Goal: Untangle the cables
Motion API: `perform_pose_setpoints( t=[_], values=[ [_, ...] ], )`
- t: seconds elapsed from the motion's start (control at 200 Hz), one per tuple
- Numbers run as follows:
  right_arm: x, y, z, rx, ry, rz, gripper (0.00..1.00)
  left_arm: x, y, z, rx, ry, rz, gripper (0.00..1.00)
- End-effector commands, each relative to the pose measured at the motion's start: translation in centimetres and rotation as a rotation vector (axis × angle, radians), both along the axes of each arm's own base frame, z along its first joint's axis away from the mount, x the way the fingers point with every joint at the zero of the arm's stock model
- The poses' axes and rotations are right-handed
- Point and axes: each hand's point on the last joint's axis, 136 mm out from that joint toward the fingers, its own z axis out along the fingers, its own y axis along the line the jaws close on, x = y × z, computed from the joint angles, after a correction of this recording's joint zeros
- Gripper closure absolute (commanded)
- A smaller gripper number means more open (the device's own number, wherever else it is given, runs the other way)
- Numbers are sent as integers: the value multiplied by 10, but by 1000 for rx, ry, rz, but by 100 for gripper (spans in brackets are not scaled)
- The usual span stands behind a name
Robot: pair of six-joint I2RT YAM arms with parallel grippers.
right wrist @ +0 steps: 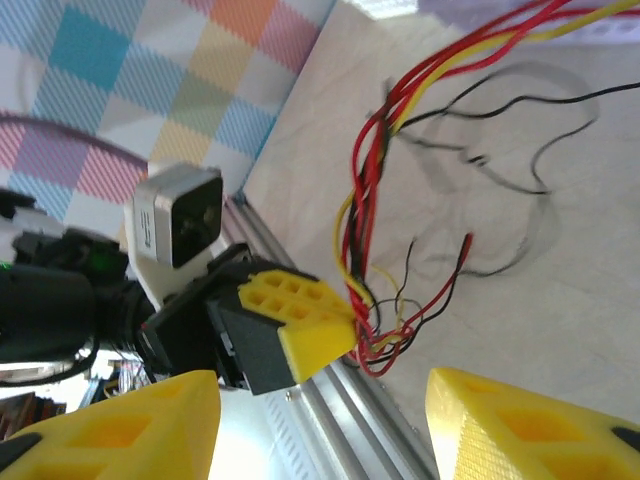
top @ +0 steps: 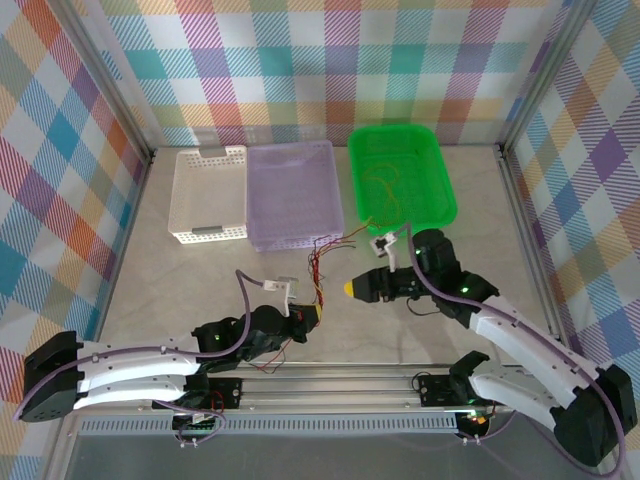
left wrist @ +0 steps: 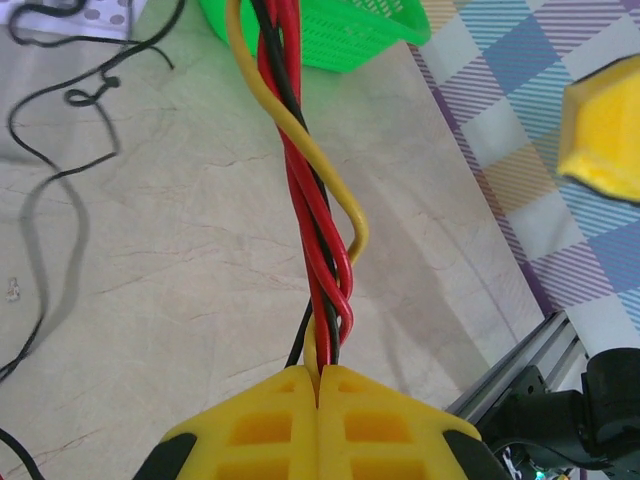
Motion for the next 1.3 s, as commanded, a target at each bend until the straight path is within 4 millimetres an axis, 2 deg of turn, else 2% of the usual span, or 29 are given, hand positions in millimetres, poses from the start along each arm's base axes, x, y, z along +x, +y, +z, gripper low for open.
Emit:
perform_pose_setpoints(
  t=[0.0,0.21,0.455,0.635,0.75,0.935,1.1,1.295],
  values=[
    [4,18,0,24,-81,21,45,3,-13,19,-38,-14,-18,100],
    [12,33,-21,-36,-118,17,49,3,-18,23,-42,-11,-30,100],
    [12,47,-34,-57,-135,38,53,2,-22,27,-41,-10,-47,100],
    [14,49,-39,-73,-131,31,74,2,-22,26,-37,-6,-47,100],
    [18,42,-40,-109,-149,-7,100,3,-18,25,-34,-11,-35,100],
    [20,24,-38,-176,-214,-50,100,4,-10,28,-18,-14,-11,100],
    [20,19,-32,-193,-236,-52,100,5,3,30,-29,-23,24,100],
    [23,8,-17,-168,-249,-94,100,5,15,32,-36,-25,47,100]
  ],
)
